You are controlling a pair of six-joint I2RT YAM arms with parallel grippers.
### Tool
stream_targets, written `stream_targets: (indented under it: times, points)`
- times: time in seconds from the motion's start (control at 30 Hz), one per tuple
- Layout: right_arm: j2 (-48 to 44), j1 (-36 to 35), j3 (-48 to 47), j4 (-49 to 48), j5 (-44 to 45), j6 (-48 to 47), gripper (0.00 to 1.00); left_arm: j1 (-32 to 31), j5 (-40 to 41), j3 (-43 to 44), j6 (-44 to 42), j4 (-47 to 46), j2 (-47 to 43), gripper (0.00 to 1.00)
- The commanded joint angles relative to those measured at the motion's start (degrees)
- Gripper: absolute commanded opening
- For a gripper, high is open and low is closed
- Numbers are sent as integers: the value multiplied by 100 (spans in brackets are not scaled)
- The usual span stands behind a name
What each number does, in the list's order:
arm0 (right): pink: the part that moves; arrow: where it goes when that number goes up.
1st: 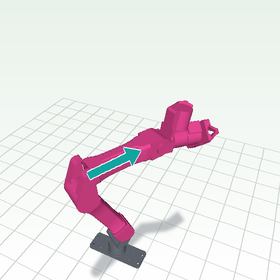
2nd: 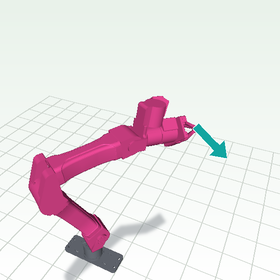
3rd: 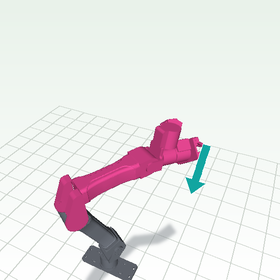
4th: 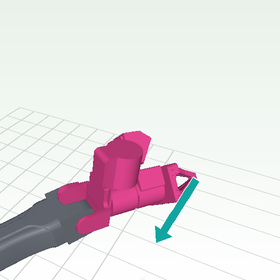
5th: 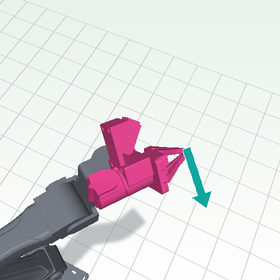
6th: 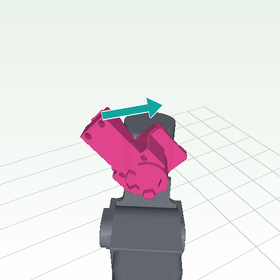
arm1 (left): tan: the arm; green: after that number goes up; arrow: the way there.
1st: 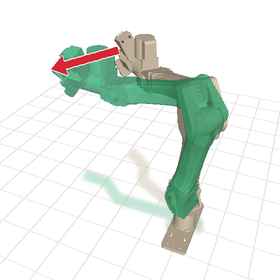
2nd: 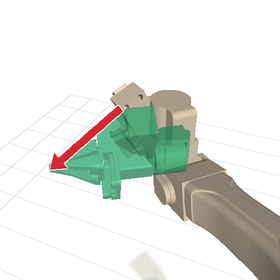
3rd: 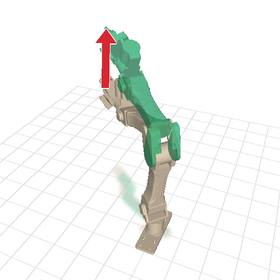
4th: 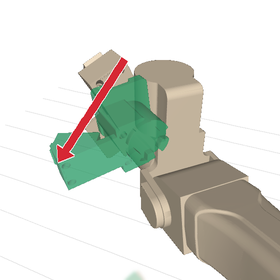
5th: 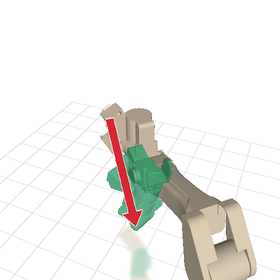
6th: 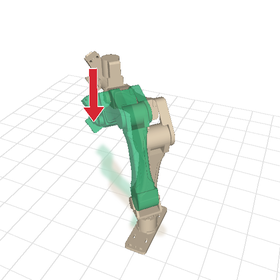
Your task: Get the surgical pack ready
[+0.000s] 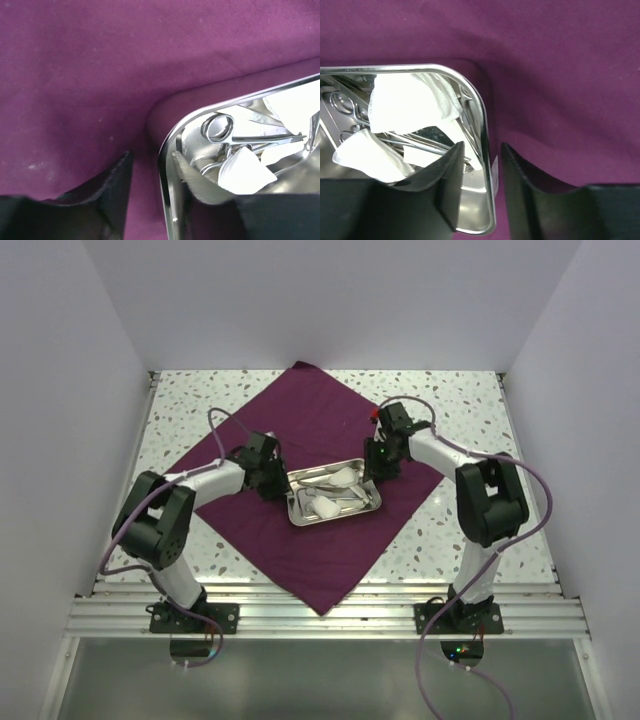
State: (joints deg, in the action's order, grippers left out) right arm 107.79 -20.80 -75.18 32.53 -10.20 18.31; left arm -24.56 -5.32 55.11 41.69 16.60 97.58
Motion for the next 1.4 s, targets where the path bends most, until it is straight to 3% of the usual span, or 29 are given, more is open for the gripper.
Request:
stream_targets:
  times: [0.0,0.03,0.13,0.27,0.4,0.7,0.9,1.0,1.27,1.3,1.33,1.37]
  points:
    - [102,-108,-138,-98,-158,-3,37,-32,-75,245,102,-359,95,39]
    - [111,-117,-172,-107,-149,-11,29,-32,-57,263,111,-359,103,35]
    - [146,-144,-260,-107,-158,59,15,-32,-4,438,76,-237,182,19]
    - [251,-188,-497,-46,-167,94,6,-32,163,763,14,-52,165,1]
    - [514,-197,-866,34,-167,103,1,-5,427,1115,-117,247,252,0]
    - [858,-320,-1183,60,-237,138,1,302,488,1019,-205,335,332,0]
    - [902,-355,-1157,25,-263,173,5,425,453,1010,-267,326,358,2]
    - [858,-407,-1131,25,-220,182,14,434,409,975,-276,291,393,5]
    - [981,-452,-1192,34,-272,200,15,583,453,773,-319,186,349,7]
    - [972,-460,-1192,16,-255,217,16,618,436,773,-320,177,358,7]
    - [955,-469,-1192,25,-220,217,25,636,418,764,-320,177,358,8]
    - [885,-469,-1192,42,-167,191,30,645,418,755,-328,151,358,14]
